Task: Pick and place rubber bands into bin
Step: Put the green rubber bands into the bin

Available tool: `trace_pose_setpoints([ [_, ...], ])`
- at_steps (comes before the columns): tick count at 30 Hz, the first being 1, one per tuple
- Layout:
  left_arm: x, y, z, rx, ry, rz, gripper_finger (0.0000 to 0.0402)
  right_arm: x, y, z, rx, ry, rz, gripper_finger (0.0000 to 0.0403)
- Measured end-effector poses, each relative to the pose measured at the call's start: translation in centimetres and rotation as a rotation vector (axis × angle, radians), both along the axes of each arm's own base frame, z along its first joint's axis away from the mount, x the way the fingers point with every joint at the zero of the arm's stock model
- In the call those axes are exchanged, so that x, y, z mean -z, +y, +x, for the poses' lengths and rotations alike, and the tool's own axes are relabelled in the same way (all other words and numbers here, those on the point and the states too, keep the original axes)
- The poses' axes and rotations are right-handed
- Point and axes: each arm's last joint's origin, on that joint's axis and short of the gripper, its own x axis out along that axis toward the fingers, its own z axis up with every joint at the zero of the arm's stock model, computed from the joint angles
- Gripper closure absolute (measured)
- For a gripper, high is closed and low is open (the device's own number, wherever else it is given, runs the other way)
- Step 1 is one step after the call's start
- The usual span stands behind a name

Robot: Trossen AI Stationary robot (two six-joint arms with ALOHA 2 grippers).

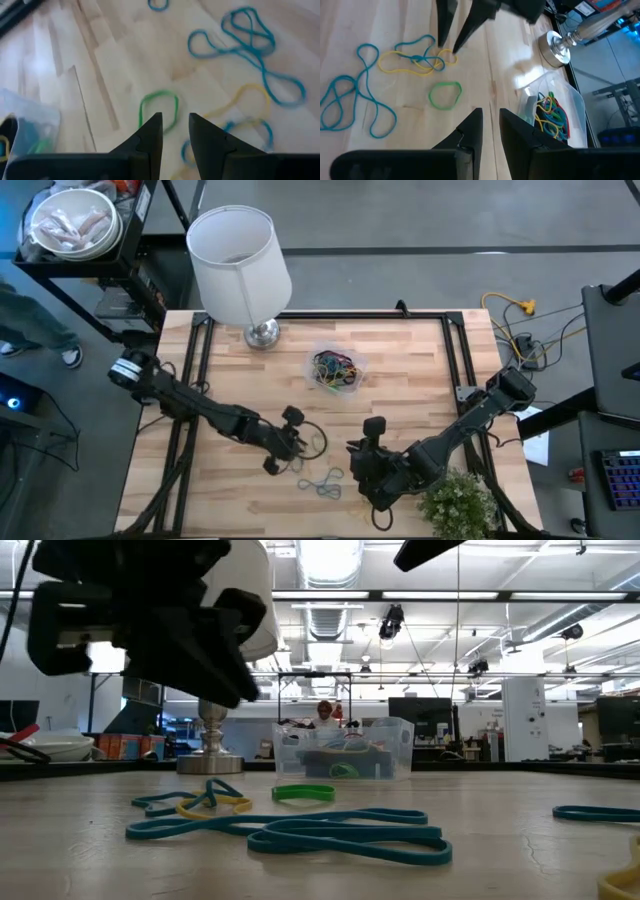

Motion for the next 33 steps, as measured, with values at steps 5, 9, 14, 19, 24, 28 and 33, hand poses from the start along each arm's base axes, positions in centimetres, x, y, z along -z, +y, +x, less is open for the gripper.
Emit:
trace_pose_setpoints([
  [5,1.3,-0.3,1.4,0.0,-0.005,0.004,0.0323,0.0,0.0,0.0,0.001,0.0,0.0,0.0344],
  [9,2.4,-0.4,2.3,-0.004,0.002,0.014,0.0323,0.0,0.0,0.0,0.002,0.0,0.0,0.0344],
  [14,3.7,0.1,3.7,-0.04,0.039,-0.004,0.0323,0.0,0.0,0.0,0.001,0.001,0.0,0.0344],
  [19,4.5,0.7,4.9,-0.051,0.077,-0.064,0.0323,0.0,0.0,0.0,0.001,0.002,-0.001,0.0344],
  [24,5.1,1.5,5.5,-0.078,0.112,-0.13,0.0323,0.0,0.0,-0.1,0.0,0.007,-0.002,0.0344],
  [28,5.5,1.9,5.6,-0.1,0.14,-0.177,0.0323,0.0,0.0,-0.1,0.0,0.007,-0.002,0.0344],
  [33,5.7,2.0,5.6,-0.094,0.157,-0.185,0.0323,0.1,0.0,-0.1,0.0,0.009,-0.003,0.0344],
])
